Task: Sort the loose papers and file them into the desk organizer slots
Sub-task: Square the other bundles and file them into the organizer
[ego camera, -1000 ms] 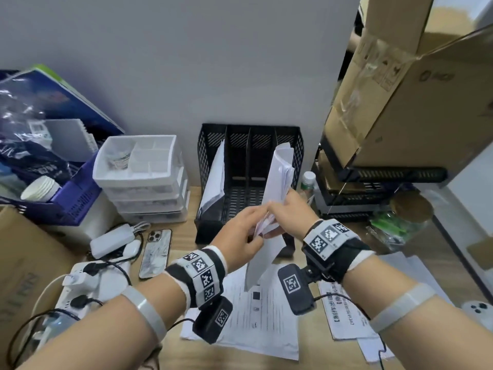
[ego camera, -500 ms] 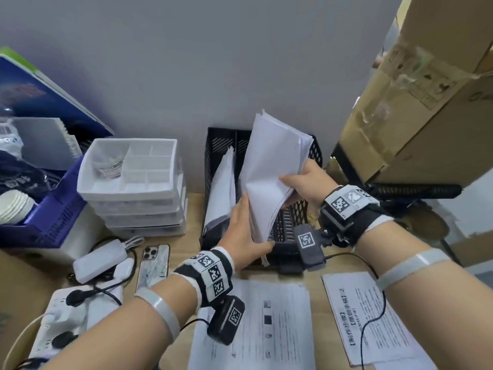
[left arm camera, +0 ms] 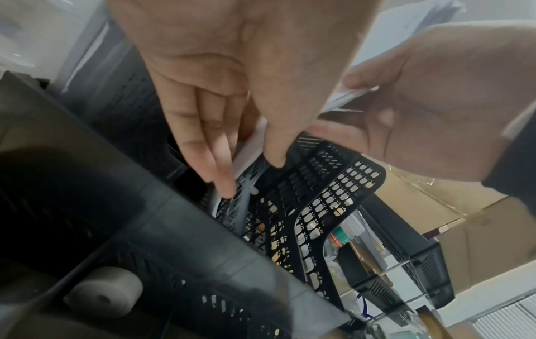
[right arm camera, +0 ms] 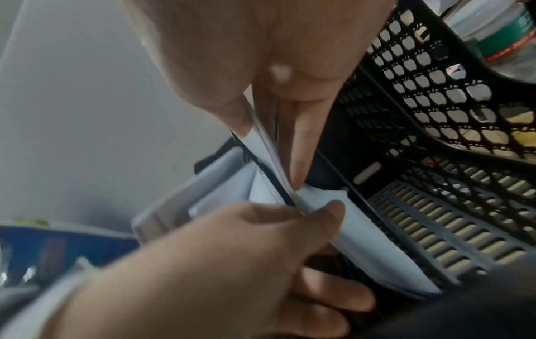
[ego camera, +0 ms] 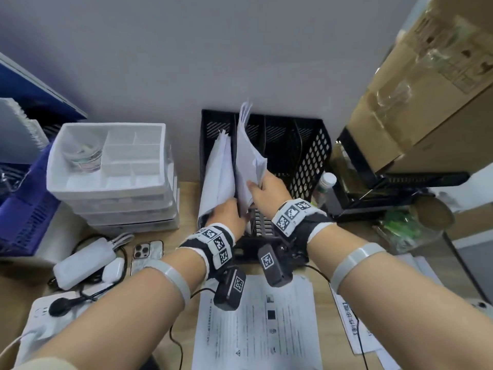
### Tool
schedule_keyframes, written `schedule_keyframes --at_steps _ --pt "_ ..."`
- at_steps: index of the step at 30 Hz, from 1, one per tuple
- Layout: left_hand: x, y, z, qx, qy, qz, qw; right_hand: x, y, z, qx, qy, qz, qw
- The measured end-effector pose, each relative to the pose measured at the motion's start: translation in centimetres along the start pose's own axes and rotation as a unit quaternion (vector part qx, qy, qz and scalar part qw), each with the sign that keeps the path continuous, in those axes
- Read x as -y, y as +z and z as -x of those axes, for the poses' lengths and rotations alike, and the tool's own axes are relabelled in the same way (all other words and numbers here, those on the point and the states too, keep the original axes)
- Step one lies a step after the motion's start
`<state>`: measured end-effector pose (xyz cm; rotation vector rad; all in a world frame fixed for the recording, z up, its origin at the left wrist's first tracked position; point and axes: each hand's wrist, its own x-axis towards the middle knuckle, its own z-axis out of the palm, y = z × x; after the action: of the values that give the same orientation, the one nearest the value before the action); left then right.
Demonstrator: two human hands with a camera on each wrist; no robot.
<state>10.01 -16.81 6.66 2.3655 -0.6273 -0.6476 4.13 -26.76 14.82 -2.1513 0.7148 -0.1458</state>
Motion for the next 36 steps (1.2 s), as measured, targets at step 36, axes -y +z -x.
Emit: schedule_keyframes --at_steps 36 --pt "7.9 8.0 18.6 0.155 -0.269 0.373 0.874 -26.6 -3.9 26.1 -0.106 0.288 -0.351 0.885"
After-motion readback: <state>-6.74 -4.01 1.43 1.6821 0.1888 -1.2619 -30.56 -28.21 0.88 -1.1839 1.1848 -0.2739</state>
